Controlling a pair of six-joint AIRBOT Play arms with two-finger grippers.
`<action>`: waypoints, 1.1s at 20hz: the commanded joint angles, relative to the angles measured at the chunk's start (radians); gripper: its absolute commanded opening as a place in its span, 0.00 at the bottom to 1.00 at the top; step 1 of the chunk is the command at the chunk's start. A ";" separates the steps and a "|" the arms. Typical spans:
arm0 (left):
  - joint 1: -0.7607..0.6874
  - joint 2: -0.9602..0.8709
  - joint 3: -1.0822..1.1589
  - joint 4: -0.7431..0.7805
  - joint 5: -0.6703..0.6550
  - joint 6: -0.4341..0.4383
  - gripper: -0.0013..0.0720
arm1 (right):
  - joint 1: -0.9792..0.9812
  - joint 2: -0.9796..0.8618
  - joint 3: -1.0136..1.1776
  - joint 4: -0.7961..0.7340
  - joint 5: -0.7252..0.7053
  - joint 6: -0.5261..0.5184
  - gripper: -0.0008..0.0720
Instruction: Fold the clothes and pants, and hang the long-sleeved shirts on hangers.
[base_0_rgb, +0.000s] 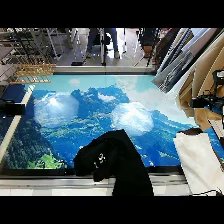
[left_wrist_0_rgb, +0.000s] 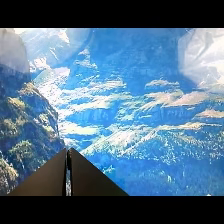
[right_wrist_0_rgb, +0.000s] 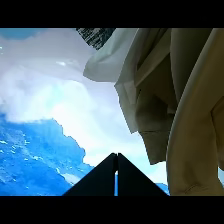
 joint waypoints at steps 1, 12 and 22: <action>0.000 0.001 0.000 0.000 0.000 -0.002 0.03 | 0.001 0.001 0.000 0.000 0.000 -0.002 0.04; 0.000 0.001 0.000 0.000 0.000 -0.002 0.03 | 0.001 0.001 0.000 0.000 0.000 -0.002 0.04; -0.002 -0.021 0.000 -0.079 0.051 0.000 0.46 | 0.001 0.001 0.000 0.206 0.009 0.047 0.04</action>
